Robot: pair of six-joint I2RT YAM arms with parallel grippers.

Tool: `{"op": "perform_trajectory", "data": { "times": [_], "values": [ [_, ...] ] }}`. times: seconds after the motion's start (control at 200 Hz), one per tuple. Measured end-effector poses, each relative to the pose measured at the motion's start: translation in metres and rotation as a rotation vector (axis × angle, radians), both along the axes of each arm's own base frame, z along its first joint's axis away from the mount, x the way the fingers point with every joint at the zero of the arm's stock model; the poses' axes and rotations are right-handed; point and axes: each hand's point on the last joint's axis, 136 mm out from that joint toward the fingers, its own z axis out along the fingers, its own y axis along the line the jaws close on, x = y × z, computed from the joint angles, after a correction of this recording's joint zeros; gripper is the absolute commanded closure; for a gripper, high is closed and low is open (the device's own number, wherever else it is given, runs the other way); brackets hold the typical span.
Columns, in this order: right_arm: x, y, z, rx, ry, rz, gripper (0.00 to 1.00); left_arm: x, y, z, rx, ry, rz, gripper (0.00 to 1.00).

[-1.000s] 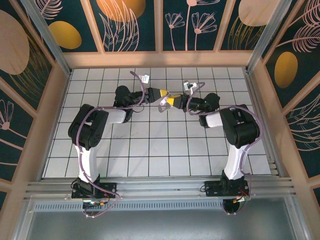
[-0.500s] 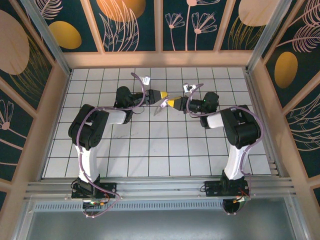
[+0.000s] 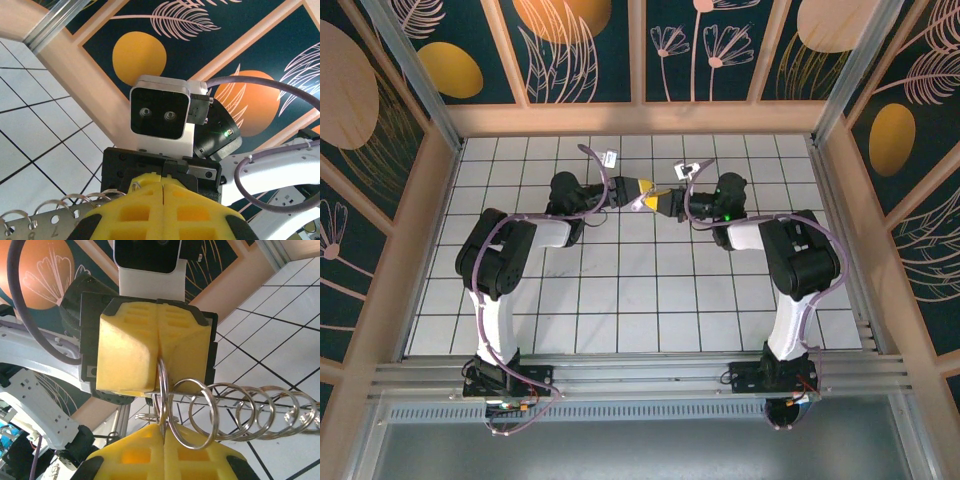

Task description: Put the keys on the keyring

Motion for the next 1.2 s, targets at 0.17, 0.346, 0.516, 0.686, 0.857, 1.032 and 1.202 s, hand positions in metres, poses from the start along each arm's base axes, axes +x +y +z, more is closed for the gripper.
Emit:
{"op": "perform_trajectory", "data": {
  "times": [0.17,0.346,0.516,0.686,0.857,1.032,1.202],
  "values": [
    [0.003,-0.003,-0.001,-0.002,0.008,-0.011,1.0,0.002,0.0,0.001,-0.003,0.001,0.011,1.0],
    [0.008,-0.013,-0.01,-0.007,0.033,-0.056,0.82,0.001,-0.001,0.0,-0.002,0.003,0.009,1.0],
    [0.007,-0.031,-0.025,-0.017,0.111,-0.141,0.72,-0.002,-0.002,0.005,-0.011,-0.009,0.011,1.0],
    [0.002,-0.053,-0.034,-0.014,0.181,-0.252,0.71,-0.001,0.0,0.014,-0.033,-0.039,0.034,1.0],
    [0.002,-0.067,-0.017,0.032,0.176,-0.372,0.68,0.0,0.002,0.016,-0.045,-0.041,0.058,1.0],
    [0.014,-0.081,0.016,0.105,0.139,-0.523,0.68,0.002,0.003,0.018,-0.057,-0.044,0.073,1.0],
    [0.024,-0.067,0.038,0.133,0.134,-0.581,0.68,0.002,0.004,0.021,-0.065,-0.052,0.076,1.0]
  ]
}}
